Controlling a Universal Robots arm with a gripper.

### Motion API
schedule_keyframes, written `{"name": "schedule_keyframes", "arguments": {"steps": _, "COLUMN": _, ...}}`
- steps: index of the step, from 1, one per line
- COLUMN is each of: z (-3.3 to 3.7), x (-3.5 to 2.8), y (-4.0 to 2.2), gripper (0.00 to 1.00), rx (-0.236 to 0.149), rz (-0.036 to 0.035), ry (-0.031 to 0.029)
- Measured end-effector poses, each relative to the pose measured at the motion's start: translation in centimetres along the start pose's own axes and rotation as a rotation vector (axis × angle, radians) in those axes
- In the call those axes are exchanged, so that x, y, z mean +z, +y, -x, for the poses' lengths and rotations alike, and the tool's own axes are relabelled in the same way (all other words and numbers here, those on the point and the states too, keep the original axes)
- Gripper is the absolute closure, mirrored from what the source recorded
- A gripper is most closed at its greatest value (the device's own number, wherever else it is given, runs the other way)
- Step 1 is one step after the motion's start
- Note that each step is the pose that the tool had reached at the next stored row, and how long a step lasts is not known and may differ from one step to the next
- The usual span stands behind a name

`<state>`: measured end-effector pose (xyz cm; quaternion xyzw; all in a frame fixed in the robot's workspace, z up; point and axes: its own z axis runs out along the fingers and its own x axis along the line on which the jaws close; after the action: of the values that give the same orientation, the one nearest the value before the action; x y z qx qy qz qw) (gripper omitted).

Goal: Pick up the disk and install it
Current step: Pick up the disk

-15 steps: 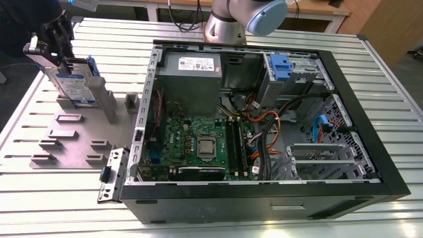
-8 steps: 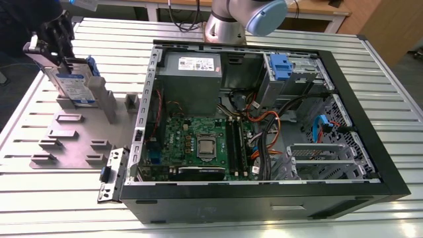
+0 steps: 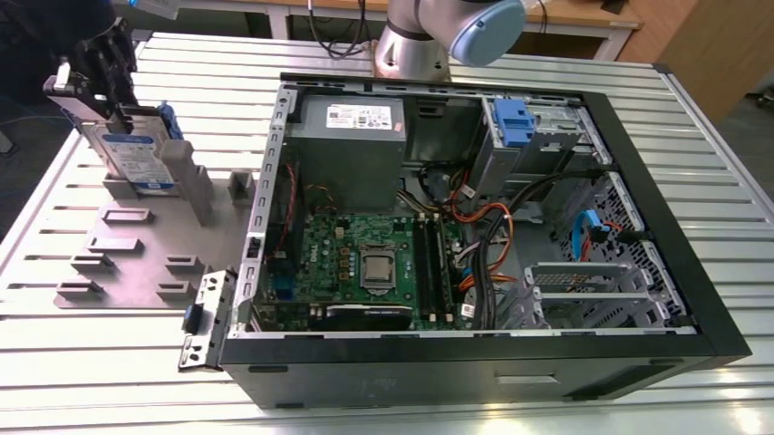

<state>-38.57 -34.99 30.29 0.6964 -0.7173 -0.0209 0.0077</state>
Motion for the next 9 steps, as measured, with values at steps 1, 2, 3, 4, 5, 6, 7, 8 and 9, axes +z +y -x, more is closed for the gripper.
{"name": "schedule_keyframes", "arguments": {"steps": 1, "z": 0.00, "x": 0.00, "y": 0.00, "gripper": 0.58, "rx": 0.000, "rz": 0.0001, "ry": 0.0001}}
{"name": "schedule_keyframes", "arguments": {"steps": 2, "z": 0.00, "x": 0.01, "y": 0.00, "gripper": 0.58, "rx": 0.000, "rz": -0.0001, "ry": 0.0012}}
{"name": "schedule_keyframes", "arguments": {"steps": 3, "z": 0.01, "x": 0.01, "y": 0.00, "gripper": 0.58, "rx": 0.001, "rz": -0.0003, "ry": 0.0033}}
{"name": "schedule_keyframes", "arguments": {"steps": 4, "z": 0.01, "x": 0.01, "y": 0.00, "gripper": 0.58, "rx": 0.002, "rz": -0.0004, "ry": 0.0067}}
{"name": "schedule_keyframes", "arguments": {"steps": 5, "z": 0.00, "x": 0.01, "y": 0.00, "gripper": 0.58, "rx": 0.003, "rz": -0.0003, "ry": 0.0096}}
{"name": "schedule_keyframes", "arguments": {"steps": 6, "z": -0.01, "x": 0.01, "y": 0.00, "gripper": 0.58, "rx": 0.003, "rz": -0.0004, "ry": 0.0115}}
{"name": "schedule_keyframes", "arguments": {"steps": 7, "z": -0.01, "x": 0.01, "y": 0.00, "gripper": 0.58, "rx": 0.004, "rz": -0.0004, "ry": 0.0126}}
{"name": "schedule_keyframes", "arguments": {"steps": 8, "z": -0.01, "x": 0.01, "y": 0.00, "gripper": 0.58, "rx": 0.004, "rz": -0.0005, "ry": 0.0130}}
{"name": "schedule_keyframes", "arguments": {"steps": 9, "z": 0.00, "x": 0.01, "y": 0.00, "gripper": 0.58, "rx": 0.004, "rz": -0.0005, "ry": 0.0131}}
